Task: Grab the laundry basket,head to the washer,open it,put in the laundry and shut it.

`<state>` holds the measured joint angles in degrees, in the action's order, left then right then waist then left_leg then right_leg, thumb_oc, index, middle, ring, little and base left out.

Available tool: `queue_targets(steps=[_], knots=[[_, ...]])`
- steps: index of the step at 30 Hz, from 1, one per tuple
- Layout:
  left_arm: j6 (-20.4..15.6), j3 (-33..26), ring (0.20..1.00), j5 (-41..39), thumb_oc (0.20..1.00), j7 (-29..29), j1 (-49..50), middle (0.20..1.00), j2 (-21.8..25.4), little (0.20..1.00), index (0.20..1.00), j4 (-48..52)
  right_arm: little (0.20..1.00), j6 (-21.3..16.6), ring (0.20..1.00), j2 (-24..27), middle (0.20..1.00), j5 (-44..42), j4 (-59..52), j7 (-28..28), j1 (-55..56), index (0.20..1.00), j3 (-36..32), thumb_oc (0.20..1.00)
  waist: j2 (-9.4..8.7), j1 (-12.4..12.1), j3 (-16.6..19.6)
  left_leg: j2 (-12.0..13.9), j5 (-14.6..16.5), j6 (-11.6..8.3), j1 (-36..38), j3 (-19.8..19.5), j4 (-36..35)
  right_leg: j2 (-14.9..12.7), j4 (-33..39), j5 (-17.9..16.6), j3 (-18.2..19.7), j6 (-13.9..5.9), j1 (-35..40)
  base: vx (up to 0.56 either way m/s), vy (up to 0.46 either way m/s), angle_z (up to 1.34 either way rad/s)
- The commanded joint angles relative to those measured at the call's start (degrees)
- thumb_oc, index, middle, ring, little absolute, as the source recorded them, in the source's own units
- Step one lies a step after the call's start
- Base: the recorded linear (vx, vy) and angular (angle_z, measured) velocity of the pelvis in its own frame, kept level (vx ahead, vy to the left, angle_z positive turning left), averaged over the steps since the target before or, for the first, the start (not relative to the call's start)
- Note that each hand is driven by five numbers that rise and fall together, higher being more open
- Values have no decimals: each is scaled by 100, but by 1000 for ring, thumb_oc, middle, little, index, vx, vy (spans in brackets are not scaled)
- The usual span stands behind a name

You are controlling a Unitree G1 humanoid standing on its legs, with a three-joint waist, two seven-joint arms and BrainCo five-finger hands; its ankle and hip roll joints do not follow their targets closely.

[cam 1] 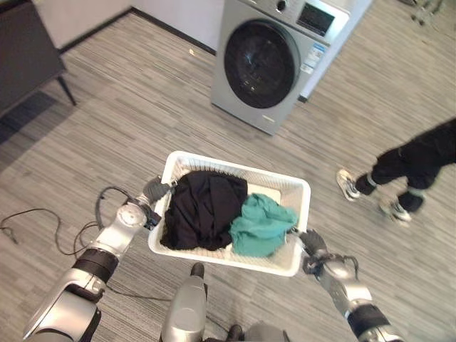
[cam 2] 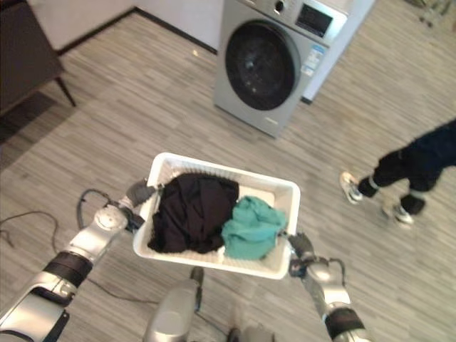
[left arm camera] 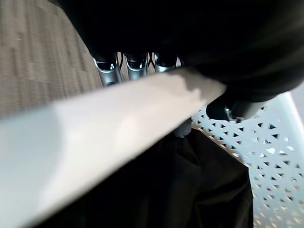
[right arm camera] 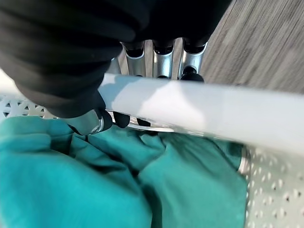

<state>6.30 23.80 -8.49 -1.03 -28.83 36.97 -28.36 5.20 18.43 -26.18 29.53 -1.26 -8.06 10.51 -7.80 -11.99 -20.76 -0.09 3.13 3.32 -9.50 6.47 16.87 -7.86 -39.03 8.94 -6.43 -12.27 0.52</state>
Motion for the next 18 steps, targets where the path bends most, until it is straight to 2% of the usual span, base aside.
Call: queue_targets(steps=[1, 2, 3, 6, 7, 8, 10, 11, 12, 13, 14, 16, 18], knots=[[-210, -456, 200, -67, 200, -232, 198, 200, 286, 200, 200, -15, 200, -444, 200, 472, 200, -344, -194, 103, 260, 200, -567, 200, 346, 92, 631, 173, -340, 62, -40, -469, -672, 227, -53, -1158, -327, 67, 32, 231, 210, -5], [-197, -496, 200, -83, 200, -238, 233, 200, 290, 200, 200, 15, 200, -412, 200, 447, 200, -321, -176, 119, 269, 200, -612, 200, 446, 158, 599, 206, -263, 116, 166, -419, -738, 44, -277, -1218, -471, 55, -205, 278, 108, -12], [-171, -481, 200, -86, 200, -219, 207, 200, 281, 200, 200, 126, 200, -370, 200, 471, 200, -279, -161, 133, 353, 200, -686, 200, 507, 266, 555, 200, -153, 78, 436, -448, -829, -302, 48, -1030, -827, 187, -419, 383, 105, -31], [-198, -439, 200, -75, 200, -166, 173, 200, 243, 200, 200, 159, 200, -365, 200, 525, 200, -259, -141, 153, 504, 200, -816, 200, 503, 471, 540, 124, 56, -36, 670, -539, -848, -518, 1175, -724, -979, 324, -557, 324, -48, 10], [-198, -437, 200, -74, 200, -166, 176, 200, 242, 200, 200, 159, 200, -362, 200, 525, 200, -258, -146, 153, 510, 200, -817, 200, 516, 486, 535, 136, 68, -43, 682, -560, -843, -503, 1210, -725, -1008, 328, -515, 265, -190, 56], [-204, -382, 200, -49, 200, -193, 76, 200, 213, 200, 200, 114, 200, -360, 200, 541, 200, -284, -115, 160, 548, 200, -845, 200, 466, 582, 525, 145, 236, -170, 763, -635, -812, -617, 2228, -763, -856, 308, -631, 287, -246, 38], [-224, -368, 200, -10, 200, -229, 11, 200, 165, 200, 200, 45, 200, -375, 200, 550, 200, -303, -82, 167, 589, 200, -871, 200, 428, 693, 504, 149, 404, -256, 875, -760, -777, -746, 2949, -1054, -486, 197, -818, 303, -238, 24], [-227, -368, 200, -9, 200, -229, 13, 200, 161, 200, 200, 42, 200, -376, 200, 554, 200, -303, -81, 168, 591, 200, -870, 200, 445, 681, 500, 166, 428, -257, 886, -750, -764, -726, 2977, -1065, -482, 194, -794, 344, -212, 41], [-260, -356, 200, 34, 200, -251, -53, 200, 118, 200, 200, -34, 200, -369, 200, 564, 200, -235, -86, 205, 618, 200, -872, 200, 435, 820, 476, 193, 618, -328, 1097, -864, -750, -837, 3384, -1335, -190, 88, -1061, 240, -139, 33], [-263, -355, 200, 35, 200, -251, -53, 200, 114, 200, 200, -38, 200, -368, 200, 567, 200, -233, -88, 205, 621, 200, -873, 200, 452, 817, 469, 211, 638, -330, 1109, -863, -740, -818, 3398, -1337, -196, 88, -1039, 477, -297, 45], [-287, -315, 200, 72, 200, -284, -114, 200, 67, 200, 200, -124, 200, -379, 200, 588, 200, -194, -109, 230, 645, 200, -849, 200, 392, 924, 442, 196, 872, -366, 1299, -963, -576, -807, 3431, -1504, -84, 39, -1151, 367, -219, 31], [-308, -289, 200, 63, 200, -274, -165, 200, 25, 200, 200, -144, 200, -359, 200, 643, 200, -188, -156, 288, 723, 200, -850, 200, 239, 1015, 532, 227, 1129, -423, 1409, -1083, -307, -719, 3324, -1398, 51, 31, -1020, 447, -302, 34], [-324, -315, 200, 67, 200, -270, -100, 200, 33, 200, 200, -100, 200, -350, 200, 675, 200, -187, -195, 316, 771, 200, -845, 200, 237, 1042, 583, 346, 1184, -467, 1436, -1118, -188, -633, 3233, -1363, 39, 34, -985, 307, -272, 55]])
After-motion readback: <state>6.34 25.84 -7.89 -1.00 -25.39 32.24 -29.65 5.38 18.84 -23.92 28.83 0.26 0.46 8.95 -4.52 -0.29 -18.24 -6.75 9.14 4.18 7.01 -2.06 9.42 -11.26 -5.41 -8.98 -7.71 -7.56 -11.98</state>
